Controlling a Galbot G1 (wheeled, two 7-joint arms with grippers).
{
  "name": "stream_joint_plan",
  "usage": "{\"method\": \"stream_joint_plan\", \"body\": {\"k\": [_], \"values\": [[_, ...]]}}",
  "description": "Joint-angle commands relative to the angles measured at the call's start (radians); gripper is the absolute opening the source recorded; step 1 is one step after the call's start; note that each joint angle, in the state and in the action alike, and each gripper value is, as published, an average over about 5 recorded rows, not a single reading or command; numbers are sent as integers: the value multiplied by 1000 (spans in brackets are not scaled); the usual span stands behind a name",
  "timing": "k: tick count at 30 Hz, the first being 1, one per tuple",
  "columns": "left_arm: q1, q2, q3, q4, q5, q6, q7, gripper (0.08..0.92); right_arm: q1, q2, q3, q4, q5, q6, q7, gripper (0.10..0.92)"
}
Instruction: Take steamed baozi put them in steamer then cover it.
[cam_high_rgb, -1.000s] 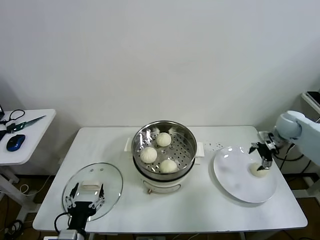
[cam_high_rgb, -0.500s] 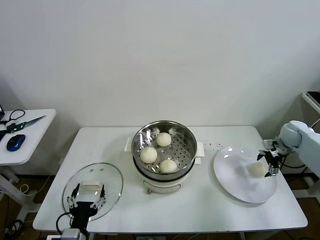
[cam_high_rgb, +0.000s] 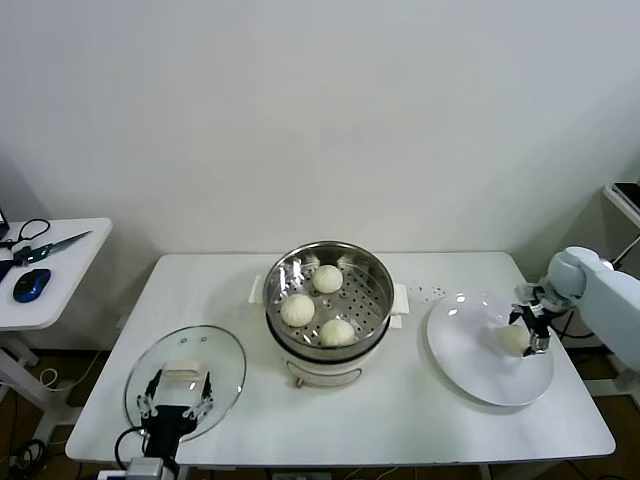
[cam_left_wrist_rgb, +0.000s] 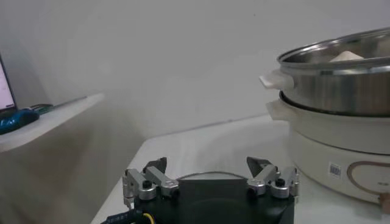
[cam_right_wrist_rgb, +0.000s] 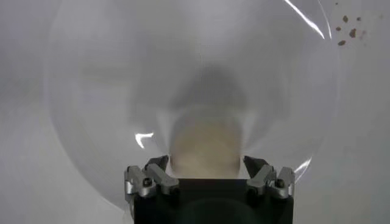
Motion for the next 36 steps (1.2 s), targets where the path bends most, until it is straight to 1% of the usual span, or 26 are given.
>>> {"method": "stream_joint_plan", "body": {"k": [1, 8, 14, 18, 24, 30, 36], "values": [[4, 0, 1, 3, 4, -4, 0, 823, -8, 27, 11, -37, -9, 7, -1, 815], [10, -1, 1, 1, 5, -7, 0, 823, 6, 12, -4, -30, -2, 8, -11, 748], [8, 0, 5, 0, 5, -8, 1, 823, 37, -17, -53, 9, 86, -28, -9, 710], [3, 2, 15, 0, 5, -9, 1, 823, 144, -50, -180, 90, 237, -94, -1, 709], [-10, 7, 29, -5, -2, -9, 2, 823, 455, -41, -489, 205, 483, -186, 26, 704], [-12, 9, 39, 1, -5, -18, 4, 823, 754, 77, -740, 259, 741, -251, 59, 704], [-18, 22, 57, 0, -13, -21, 18, 823, 926, 228, -894, 309, 959, -305, 86, 704]]}}
